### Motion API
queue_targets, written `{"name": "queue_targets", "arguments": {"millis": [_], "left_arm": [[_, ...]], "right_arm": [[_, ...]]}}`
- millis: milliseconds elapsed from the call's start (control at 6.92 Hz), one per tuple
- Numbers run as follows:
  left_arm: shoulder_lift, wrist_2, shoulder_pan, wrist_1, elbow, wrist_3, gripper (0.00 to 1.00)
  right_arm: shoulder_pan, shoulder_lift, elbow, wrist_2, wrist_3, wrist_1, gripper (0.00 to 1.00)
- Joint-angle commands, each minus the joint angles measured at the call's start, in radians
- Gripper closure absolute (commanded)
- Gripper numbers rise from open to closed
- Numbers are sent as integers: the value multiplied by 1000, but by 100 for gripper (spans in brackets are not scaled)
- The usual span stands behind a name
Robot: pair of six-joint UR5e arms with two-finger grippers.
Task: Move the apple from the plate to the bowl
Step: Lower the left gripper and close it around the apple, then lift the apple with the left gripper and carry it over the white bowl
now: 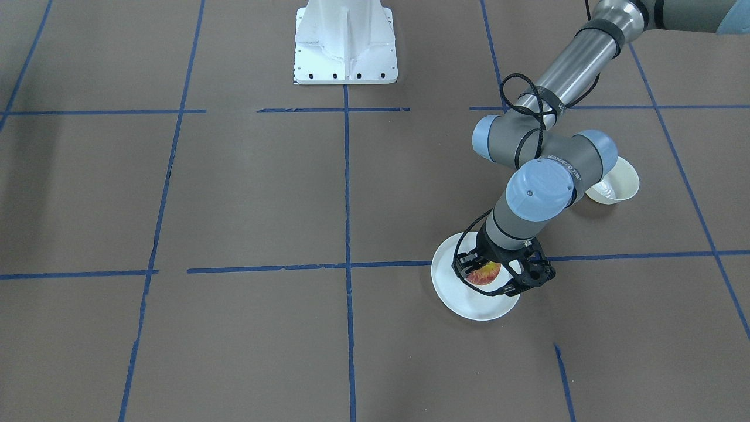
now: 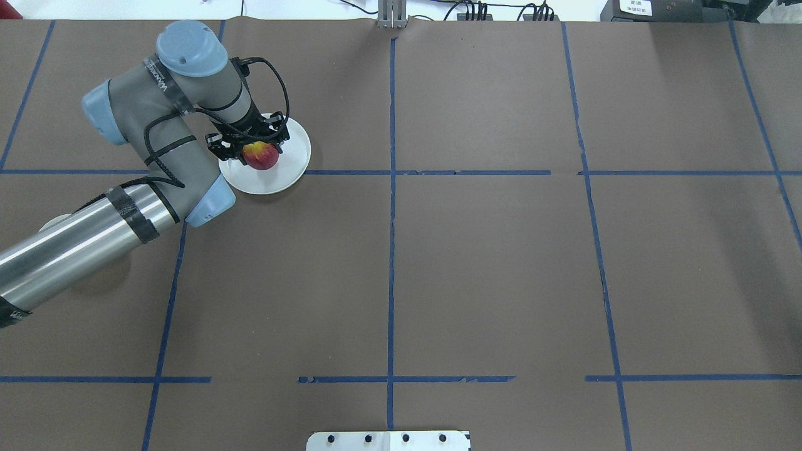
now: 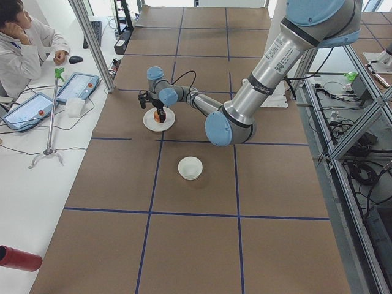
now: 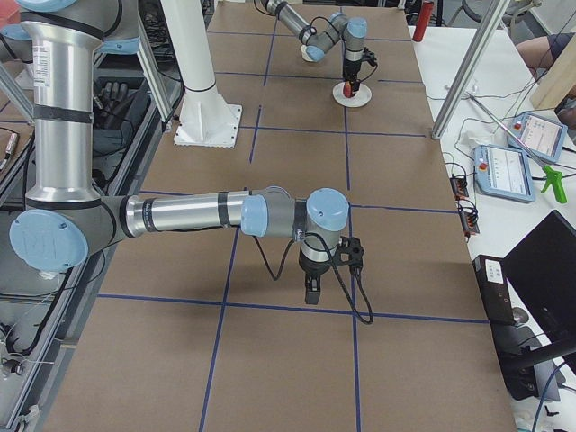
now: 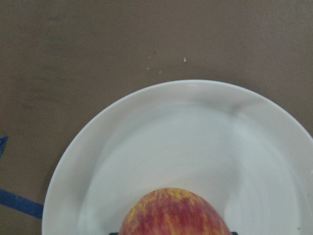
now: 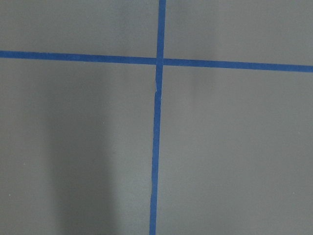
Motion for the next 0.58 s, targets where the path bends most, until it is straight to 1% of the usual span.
{"name": "queue_targets", "arguments": {"millis": [0,144,289,433], "left_arm": [[160,6,-47,116,-324,56,100],[295,6,-67,164,-509,167,100],[439,6,-73,160,-615,239,100],[612,4,-78,131,-709,330,100]], "right_arm": [[0,0,0,0,0,0,0],[0,0,0,0,-1,0,0],[0,0,-1,0,0,0,0],[0,0,-1,0,-1,2,0]]}}
